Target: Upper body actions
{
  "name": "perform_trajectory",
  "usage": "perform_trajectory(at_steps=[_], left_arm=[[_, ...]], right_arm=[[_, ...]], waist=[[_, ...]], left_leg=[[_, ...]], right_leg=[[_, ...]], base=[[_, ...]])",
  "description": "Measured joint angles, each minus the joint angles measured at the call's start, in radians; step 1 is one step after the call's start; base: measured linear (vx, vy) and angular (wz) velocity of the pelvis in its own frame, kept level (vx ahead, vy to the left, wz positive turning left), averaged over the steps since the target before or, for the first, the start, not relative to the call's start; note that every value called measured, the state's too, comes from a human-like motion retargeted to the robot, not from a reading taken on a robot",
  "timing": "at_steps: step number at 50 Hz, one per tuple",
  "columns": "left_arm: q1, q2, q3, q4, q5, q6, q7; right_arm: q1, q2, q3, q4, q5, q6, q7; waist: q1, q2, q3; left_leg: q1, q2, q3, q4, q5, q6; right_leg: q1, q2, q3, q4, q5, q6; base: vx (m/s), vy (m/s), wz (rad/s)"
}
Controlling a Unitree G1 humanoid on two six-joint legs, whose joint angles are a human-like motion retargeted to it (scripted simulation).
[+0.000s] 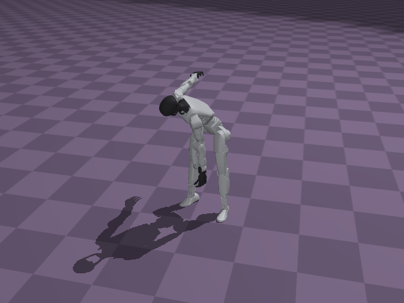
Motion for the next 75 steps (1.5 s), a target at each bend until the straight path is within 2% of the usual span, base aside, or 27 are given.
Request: perform_trajectory(at_steps=[5, 10, 20, 30, 35, 41, 48, 53, 57, 63, 70, 75], left_arm=[[-0.017, 0.009, 0.0, -0.002, 0.026, -0.011, -0.004], [-0.046, -0.016, -0.018, -0.003, 0.036, -0.017, -0.002], [-0.075, 0.01, -0.031, -0.011, 0.022, -0.034, 0.02], [-0.096, 0.064, -0.039, -0.055, 0.022, -0.044, -0.023], [-0.09, 0.09, -0.011, -0.064, 0.048, -0.036, -0.043], [-0.073, 0.105, 0.046, -0.077, -0.046, -0.063, -0.052], [0.03, 0.102, 0.046, -0.111, -0.096, -0.099, -0.007], [0.162, 0.142, 0.011, -0.075, -0.079, -0.065, 0.018], [0.323, 0.201, -0.015, -0.057, -0.019, -0.037, -0.019], [0.61, 0.27, -0.028, -0.016, 0.029, 0.012, -0.065], [0.91, 0.25, 0.042, 0.006, -0.102, 0.119, -0.191], [1.129, 0.194, 0.15, 0.003, -0.116, 0.159, -0.167]], right_arm=[[-0.006, -0.007, -0.002, 0.0, 0.078, 0.001, 0.007], [0.037, -0.002, -0.027, 0.0, 0.194, 0.015, 0.014], [0.068, -0.003, -0.048, 0.0, 0.303, 0.01, -0.047], [0.046, 0.006, 0.008, 0.0, 0.396, 0.02, -0.136], [0.001, 0.025, 0.038, 0.0, 0.405, -0.013, -0.174], [-0.04, 0.018, 0.081, 0.0, 0.396, -0.013, -0.172], [-0.023, -0.015, 0.071, 0.0, 0.385, -0.011, -0.206], [-0.056, -0.068, 0.079, 0.0, 0.344, -0.021, -0.202], [-0.133, -0.121, 0.128, 0.0, 0.208, -0.039, -0.166], [-0.272, -0.211, 0.227, 0.0, -0.026, -0.01, -0.143], [-0.376, -0.336, 0.304, -0.004, -0.161, 0.019, -0.202], [-0.455, -0.407, 0.315, -0.046, -0.261, 0.045, -0.181]], waist=[[-0.049, -0.021, 0.0], [-0.061, -0.011, 0.0], [-0.096, -0.028, 0.0], [-0.169, -0.07, 0.0], [-0.2, -0.093, 0.0], [-0.226, -0.103, 0.0], [-0.182, -0.046, 0.0], [-0.141, 0.005, 0.0], [-0.114, 0.042, 0.0], [-0.051, 0.106, 0.0], [0.112, 0.256, 0.0], [0.232, 0.371, 0.0]], left_leg=[[-0.029, 0.018, 0.047, -0.006, -0.011, -0.009], [-0.072, 0.025, 0.077, -0.009, -0.013, -0.02], [-0.136, 0.039, 0.131, -0.023, -0.021, -0.033], [-0.203, 0.045, 0.157, -0.027, -0.038, -0.03], [-0.221, 0.051, 0.163, -0.027, -0.041, -0.027], [-0.221, 0.057, 0.158, -0.025, -0.035, -0.02], [-0.201, 0.056, 0.127, -0.013, -0.023, -0.009], [-0.182, 0.045, 0.097, -0.001, -0.018, 0.003], [-0.177, 0.028, 0.062, 0.004, -0.01, 0.013], [-0.189, -0.009, 0.013, 0.006, 0.002, 0.034], [-0.227, -0.07, -0.082, 0.006, 0.025, 0.062], [-0.249, -0.123, -0.166, 0.008, 0.044, 0.085]], right_leg=[[-0.054, 0.019, 0.021, -0.004, 0.005, 0.01], [-0.113, 0.03, 0.04, -0.007, 0.008, 0.01], [-0.209, 0.051, 0.068, -0.013, 0.011, 0.023], [-0.291, 0.076, 0.102, -0.02, 0.011, 0.025], [-0.307, 0.083, 0.109, -0.021, 0.006, 0.032], [-0.296, 0.082, 0.111, -0.019, -0.003, 0.038], [-0.244, 0.069, 0.093, -0.012, -0.02, 0.032], [-0.197, 0.051, 0.075, -0.008, -0.029, 0.029], [-0.165, 0.029, 0.046, -0.01, -0.031, 0.028], [-0.141, -0.015, 0.001, -0.012, -0.03, 0.036], [-0.113, -0.085, -0.073, -0.011, -0.036, 0.051], [-0.076, -0.14, -0.136, -0.005, -0.05, 0.063]], base=[[-0.31, 0.06, -0.49], [-0.24, 0.07, -0.31], [-0.14, 0.06, -0.31], [-0.06, 0.15, -0.28], [0.03, 0.07, -0.19], [0.05, 0.06, -0.01], [0.13, -0.06, 0.31], [0.19, -0.04, 0.4], [0.2, -0.04, 0.53], [0.27, -0.01, 0.56], [0.33, -0.07, 0.86], [0.38, -0.19, 1.05]])
